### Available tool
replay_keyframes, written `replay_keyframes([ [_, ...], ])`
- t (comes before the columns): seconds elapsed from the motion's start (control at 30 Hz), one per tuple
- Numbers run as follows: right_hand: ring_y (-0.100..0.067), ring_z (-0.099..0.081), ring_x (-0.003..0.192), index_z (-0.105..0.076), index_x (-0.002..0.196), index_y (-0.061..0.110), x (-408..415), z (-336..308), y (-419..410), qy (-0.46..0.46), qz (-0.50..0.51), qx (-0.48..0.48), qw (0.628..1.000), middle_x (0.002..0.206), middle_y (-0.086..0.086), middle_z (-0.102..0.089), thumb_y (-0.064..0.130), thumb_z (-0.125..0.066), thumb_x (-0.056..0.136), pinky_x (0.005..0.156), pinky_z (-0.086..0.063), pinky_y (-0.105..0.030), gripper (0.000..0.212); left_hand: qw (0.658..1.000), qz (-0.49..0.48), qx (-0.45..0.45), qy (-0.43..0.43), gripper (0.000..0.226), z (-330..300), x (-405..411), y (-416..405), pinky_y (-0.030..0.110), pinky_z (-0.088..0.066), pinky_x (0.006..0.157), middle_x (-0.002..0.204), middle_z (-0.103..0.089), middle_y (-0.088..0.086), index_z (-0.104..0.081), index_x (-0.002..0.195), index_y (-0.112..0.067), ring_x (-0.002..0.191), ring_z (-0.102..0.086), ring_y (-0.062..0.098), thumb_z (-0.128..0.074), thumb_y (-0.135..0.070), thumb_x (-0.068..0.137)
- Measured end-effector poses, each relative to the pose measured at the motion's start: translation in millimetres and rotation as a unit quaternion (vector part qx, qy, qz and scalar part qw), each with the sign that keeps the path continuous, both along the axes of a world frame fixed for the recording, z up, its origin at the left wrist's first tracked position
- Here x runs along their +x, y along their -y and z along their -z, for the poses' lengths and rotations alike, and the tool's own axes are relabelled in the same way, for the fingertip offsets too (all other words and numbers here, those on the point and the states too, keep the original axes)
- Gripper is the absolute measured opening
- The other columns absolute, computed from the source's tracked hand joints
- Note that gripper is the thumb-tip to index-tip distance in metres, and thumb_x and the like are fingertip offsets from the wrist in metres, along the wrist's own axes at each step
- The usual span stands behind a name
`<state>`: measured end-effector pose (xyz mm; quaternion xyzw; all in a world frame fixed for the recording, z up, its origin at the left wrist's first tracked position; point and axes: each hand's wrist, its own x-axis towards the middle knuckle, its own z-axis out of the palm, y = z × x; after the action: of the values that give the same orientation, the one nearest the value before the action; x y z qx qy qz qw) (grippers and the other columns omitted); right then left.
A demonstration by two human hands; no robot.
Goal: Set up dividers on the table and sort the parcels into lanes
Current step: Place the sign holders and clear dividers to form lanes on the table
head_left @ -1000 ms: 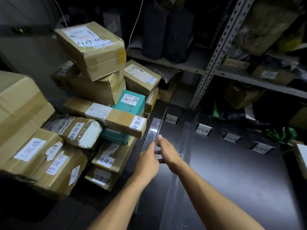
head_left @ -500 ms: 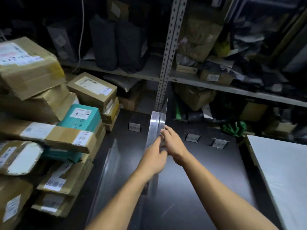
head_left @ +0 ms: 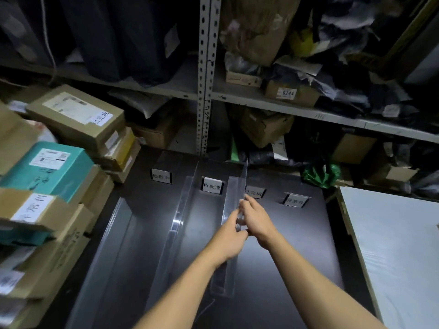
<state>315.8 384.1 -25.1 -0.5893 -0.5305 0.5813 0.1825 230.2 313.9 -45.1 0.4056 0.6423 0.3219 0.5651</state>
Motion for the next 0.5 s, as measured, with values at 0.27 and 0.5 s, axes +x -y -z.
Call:
replay_keyframes([
  [0.27, -0.026, -0.067, 0.107, -0.041, 0.148, 0.024, 7, 50, -25, 0.028, -0.004, -0.049, 0.998, 0.139, -0.004, -0.054, 0.031, -0.043, 0.101, 0.096, -0.054, -0.047, 0.048, 0.999, -0.013, -0.045, -0.017, 0.070, 47, 9, -20, 0.006, -0.046, 0.065, 0.115, -0.054, -0.028, -0.023, 0.143, -0.056, 0.080, -0.056, -0.021, -0.045, -0.018, 0.088],
  [0.5, -0.030, -0.062, 0.116, -0.044, 0.148, 0.025, 10, 79, -39, 0.066, -0.033, -0.044, 0.996, 0.137, -0.010, -0.058, 0.032, -0.041, 0.100, 0.101, -0.049, -0.049, 0.049, 0.998, -0.021, -0.066, -0.004, 0.072, 75, 15, -31, 0.027, -0.051, 0.093, 0.129, -0.059, -0.016, -0.027, 0.142, -0.055, 0.104, -0.062, 0.000, -0.047, -0.020, 0.082],
])
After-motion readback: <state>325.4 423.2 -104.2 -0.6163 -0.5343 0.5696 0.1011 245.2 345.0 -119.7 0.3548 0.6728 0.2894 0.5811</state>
